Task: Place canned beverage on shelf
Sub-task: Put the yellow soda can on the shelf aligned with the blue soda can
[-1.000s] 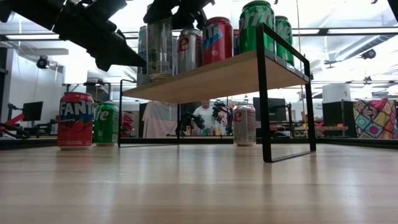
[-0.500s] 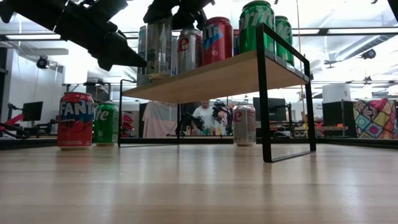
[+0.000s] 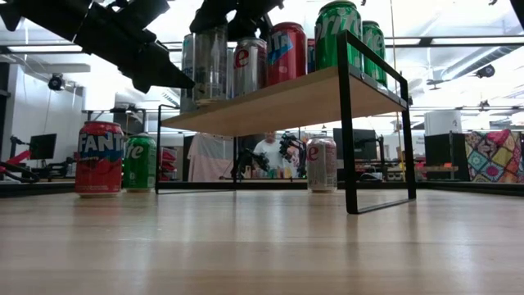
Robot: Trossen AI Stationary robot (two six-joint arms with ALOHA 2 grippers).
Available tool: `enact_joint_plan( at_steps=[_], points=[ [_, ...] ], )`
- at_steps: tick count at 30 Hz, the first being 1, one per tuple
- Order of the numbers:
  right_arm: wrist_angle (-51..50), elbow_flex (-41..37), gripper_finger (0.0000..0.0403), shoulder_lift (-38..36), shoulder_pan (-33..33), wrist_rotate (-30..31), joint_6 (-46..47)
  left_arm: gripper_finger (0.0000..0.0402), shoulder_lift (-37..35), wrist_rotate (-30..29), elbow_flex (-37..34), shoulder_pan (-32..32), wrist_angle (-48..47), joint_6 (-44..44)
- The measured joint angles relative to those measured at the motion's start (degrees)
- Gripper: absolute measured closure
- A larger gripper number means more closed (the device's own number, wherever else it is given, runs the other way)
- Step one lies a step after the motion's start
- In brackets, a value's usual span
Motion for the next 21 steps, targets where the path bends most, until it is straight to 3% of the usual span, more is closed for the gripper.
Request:
enact_joint_plan(
  at_steps=[21],
  points=[
    [0.2,0.0,0.0117,0.0,-0.8,0.1,0.2,0.0401,3.6,2.0,-1.7,2.8,8.4,2.9]
  ],
)
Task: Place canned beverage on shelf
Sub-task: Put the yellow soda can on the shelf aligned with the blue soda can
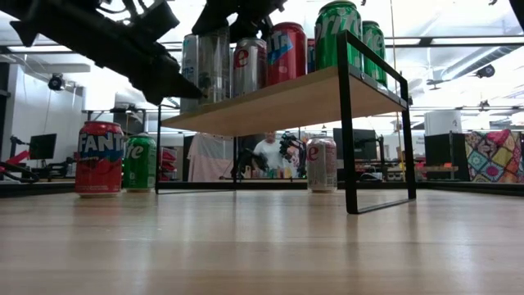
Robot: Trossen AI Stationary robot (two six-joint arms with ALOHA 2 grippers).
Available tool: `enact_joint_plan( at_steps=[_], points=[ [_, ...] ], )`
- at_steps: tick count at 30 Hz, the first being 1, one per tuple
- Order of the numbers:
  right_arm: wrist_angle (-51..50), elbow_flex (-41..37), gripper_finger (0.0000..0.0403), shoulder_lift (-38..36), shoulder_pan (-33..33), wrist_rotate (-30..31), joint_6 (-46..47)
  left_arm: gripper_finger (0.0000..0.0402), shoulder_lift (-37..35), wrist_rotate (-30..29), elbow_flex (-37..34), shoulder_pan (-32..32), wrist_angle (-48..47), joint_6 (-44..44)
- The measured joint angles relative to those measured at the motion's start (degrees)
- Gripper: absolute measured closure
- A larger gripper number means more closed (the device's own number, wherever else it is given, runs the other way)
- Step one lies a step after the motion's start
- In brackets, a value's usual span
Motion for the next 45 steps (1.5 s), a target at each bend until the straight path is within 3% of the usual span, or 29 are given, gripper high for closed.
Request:
enact_joint_plan(
  at_steps=[45],
  points=[
    [-0.3,3.5,0.011,-0.3,0.0,0.0,-3.7,0.0401,0.8,-0.2,0.0,1.1,4.5,0.8]
  ],
)
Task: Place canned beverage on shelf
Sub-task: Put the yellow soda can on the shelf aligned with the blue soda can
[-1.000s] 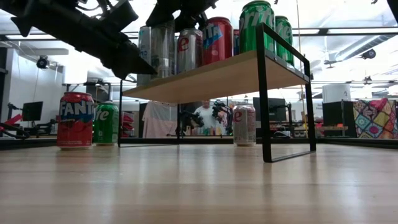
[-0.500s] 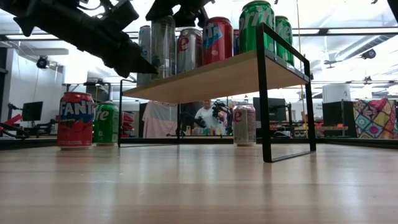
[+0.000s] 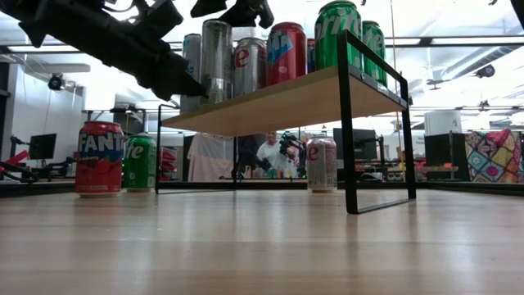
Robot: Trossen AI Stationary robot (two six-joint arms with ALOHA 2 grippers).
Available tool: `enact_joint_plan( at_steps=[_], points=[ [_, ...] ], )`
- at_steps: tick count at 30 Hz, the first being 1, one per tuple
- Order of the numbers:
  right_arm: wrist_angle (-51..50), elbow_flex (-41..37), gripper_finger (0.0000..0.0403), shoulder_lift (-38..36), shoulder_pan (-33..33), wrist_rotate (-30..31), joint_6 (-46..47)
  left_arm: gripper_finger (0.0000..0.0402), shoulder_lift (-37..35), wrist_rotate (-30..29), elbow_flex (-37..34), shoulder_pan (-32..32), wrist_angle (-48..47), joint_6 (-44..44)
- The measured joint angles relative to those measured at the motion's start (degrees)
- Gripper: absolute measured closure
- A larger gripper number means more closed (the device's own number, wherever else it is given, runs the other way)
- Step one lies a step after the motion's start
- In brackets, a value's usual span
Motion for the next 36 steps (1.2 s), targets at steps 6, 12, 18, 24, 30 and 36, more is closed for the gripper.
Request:
enact_joint_plan(
  at_steps=[6,12,18,24,30,36],
  points=[
    [-2.5,2.1,0.011,-0.7,0.3,0.0,-0.2,0.0401,0.0,0.0,0.0,0.1,0.0,0.0],
    [-8.5,5.8,0.011,-1.3,1.2,-0.1,1.0,0.0401,0.0,0.0,0.0,0.4,0.0,0.0],
    [-22.4,11.0,0.0136,-1.5,1.6,-0.2,4.7,0.0401,0.0,0.0,0.0,0.4,0.0,0.0],
    [-29.6,13.2,0.0226,-1.3,1.5,-1.9,7.2,0.0401,0.0,0.0,0.0,0.4,0.0,0.0],
    [-29.9,13.0,0.0339,-0.9,1.7,-4.2,7.1,0.0401,0.0,0.0,0.0,0.4,0.1,0.0],
    [-30.1,13.0,0.0389,1.1,1.6,-4.7,6.6,0.0401,0.0,0.0,0.0,0.4,0.1,0.0]
  ],
)
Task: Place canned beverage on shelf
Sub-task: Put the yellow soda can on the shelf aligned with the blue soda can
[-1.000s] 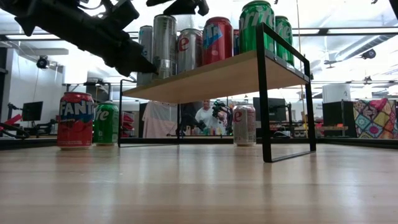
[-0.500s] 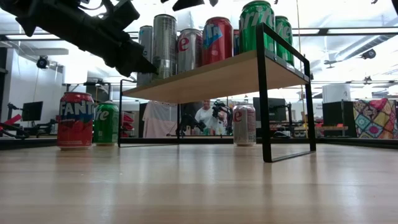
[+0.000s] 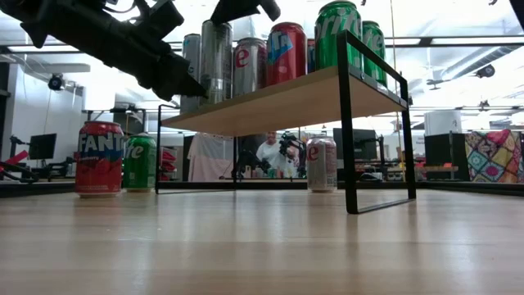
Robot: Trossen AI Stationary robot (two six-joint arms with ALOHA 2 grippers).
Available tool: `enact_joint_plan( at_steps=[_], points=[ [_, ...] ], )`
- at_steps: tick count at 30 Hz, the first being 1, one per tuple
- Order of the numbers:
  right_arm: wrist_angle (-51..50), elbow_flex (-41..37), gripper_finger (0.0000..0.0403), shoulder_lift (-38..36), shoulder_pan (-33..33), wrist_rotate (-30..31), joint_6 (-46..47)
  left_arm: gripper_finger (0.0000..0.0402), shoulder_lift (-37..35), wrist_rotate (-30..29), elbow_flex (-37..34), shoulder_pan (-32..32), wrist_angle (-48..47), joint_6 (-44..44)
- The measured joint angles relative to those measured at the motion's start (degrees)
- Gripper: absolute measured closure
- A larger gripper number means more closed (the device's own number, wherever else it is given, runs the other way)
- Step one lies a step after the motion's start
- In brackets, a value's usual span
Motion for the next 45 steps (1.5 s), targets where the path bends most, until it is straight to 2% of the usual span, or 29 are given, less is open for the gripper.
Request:
enact_joint_plan(
  at_steps=[7,11,45],
  points=[
    [0.1,0.0,0.039,0.3,-0.1,0.3,-0.2,0.0401,0.0,0.0,0.0,0.0,0.0,0.0],
    [0.1,0.0,0.039,0.3,-0.1,3.0,-1.4,0.0401,0.0,0.0,0.0,0.0,0.0,0.0],
    [1.0,0.1,0.039,-1.0,0.0,5.2,-3.6,0.0401,0.0,0.0,0.0,-0.3,0.1,0.7]
  ],
)
